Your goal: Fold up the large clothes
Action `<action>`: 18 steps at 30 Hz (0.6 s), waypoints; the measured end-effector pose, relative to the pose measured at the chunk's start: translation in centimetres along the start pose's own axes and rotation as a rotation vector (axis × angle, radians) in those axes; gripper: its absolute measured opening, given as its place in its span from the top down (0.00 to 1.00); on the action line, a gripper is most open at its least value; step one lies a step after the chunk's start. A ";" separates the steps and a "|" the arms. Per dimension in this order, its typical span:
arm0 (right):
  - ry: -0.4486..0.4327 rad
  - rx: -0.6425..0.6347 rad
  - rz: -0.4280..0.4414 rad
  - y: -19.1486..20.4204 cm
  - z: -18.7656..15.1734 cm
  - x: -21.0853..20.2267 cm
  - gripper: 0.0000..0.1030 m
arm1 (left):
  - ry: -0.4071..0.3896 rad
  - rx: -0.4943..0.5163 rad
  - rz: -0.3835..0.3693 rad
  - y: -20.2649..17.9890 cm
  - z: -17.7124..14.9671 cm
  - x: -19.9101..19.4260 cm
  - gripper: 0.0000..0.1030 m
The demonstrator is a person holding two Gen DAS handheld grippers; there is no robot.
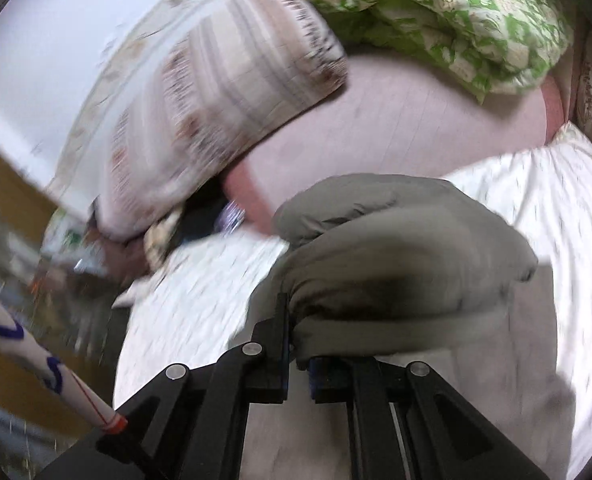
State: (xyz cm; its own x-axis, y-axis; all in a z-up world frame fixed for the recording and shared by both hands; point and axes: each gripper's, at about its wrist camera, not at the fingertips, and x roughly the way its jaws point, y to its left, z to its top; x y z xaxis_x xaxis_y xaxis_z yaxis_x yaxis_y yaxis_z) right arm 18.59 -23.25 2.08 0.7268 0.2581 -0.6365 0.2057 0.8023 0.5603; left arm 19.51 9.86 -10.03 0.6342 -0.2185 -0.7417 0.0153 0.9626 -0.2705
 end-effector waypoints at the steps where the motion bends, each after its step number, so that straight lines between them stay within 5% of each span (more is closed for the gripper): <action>1: 0.016 -0.017 0.009 0.4 -2.2 -0.9 0.93 | -0.005 -0.010 0.008 0.4 -0.1 -0.2 0.41; 5: 0.115 -0.036 0.039 1.0 -11.3 -1.9 0.93 | -0.026 -0.056 0.066 2.2 0.1 -0.5 0.41; 8: 0.192 0.026 0.024 -1.3 -15.9 1.4 0.93 | -0.028 -0.076 0.072 3.1 0.3 -0.7 0.41; 15: 0.252 0.127 -0.122 -6.7 -18.0 12.6 0.93 | -0.013 -0.057 0.096 2.9 -0.3 -0.8 0.41; 18: 0.227 0.238 -0.098 -7.9 -17.4 13.3 0.91 | -0.022 -0.043 0.113 2.4 -0.4 -0.8 0.41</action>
State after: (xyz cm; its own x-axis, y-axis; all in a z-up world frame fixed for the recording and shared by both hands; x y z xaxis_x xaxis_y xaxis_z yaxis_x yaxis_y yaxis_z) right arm 15.25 -16.78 -20.09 0.5374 0.3209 -0.7799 0.4339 0.6877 0.5820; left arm 18.71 12.26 -10.30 0.6466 -0.1052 -0.7555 -0.0898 0.9731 -0.2123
